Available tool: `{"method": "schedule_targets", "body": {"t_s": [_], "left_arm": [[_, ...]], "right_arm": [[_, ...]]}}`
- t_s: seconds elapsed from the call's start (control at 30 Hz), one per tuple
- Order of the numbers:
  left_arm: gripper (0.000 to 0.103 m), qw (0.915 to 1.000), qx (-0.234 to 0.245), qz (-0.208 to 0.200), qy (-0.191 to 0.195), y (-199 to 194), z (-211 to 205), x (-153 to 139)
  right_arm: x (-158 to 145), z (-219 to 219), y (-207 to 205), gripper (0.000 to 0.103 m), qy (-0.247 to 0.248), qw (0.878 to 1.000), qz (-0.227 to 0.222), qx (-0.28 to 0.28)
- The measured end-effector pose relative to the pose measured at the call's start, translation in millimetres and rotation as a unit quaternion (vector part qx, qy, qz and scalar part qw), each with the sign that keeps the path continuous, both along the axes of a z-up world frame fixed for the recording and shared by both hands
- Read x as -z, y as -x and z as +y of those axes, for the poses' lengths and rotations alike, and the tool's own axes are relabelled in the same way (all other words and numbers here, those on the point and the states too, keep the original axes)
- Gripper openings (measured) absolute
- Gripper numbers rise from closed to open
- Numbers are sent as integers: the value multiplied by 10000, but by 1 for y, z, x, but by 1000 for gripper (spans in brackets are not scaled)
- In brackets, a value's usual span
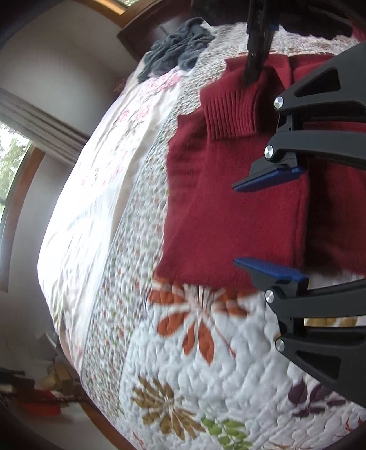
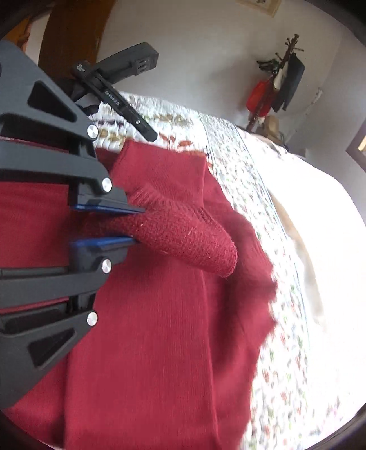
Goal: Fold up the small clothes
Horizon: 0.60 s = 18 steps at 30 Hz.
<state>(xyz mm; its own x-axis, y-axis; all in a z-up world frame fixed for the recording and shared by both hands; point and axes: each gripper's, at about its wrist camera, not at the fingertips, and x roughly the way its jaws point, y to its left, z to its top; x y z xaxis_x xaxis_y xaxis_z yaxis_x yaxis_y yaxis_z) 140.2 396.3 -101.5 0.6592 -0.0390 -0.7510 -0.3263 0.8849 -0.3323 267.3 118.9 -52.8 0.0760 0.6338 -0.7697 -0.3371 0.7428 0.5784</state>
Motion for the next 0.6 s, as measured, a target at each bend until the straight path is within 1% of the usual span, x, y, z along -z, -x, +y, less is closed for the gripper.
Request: {"method": "schedule_targets", "body": {"t_s": [0.1, 0.13, 0.3, 0.4, 0.47, 0.53, 0.57, 0.6], "left_arm": [[48, 9997, 200, 64, -149, -13, -23, 7], [48, 9995, 235, 151, -164, -19, -30, 14], [48, 9985, 195, 473, -168, -33, -39, 39], [48, 9984, 205, 494, -193, -35, -39, 48], [48, 9985, 221, 483, -165, -34, -38, 49], [48, 9983, 247, 502, -175, -33, -38, 47], [48, 9983, 244, 506, -183, -32, -38, 44], [48, 9984, 225, 487, -183, -29, -38, 39]], "right_arm": [[10, -23, -3, 13, 233, 9996, 5, 135], [16, -28, -4, 13, 274, 9995, 51, 175], [52, -35, -6, 14, 490, 9981, 259, 255], [68, -38, -5, 16, 501, 9977, 350, 302], [68, -39, -5, 18, 492, 9977, 350, 305], [58, -37, -3, 24, 588, 9975, 260, 308], [50, -36, -2, 24, 639, 9974, 142, 313], [38, -38, 3, 25, 688, 9972, -95, 273]]}}
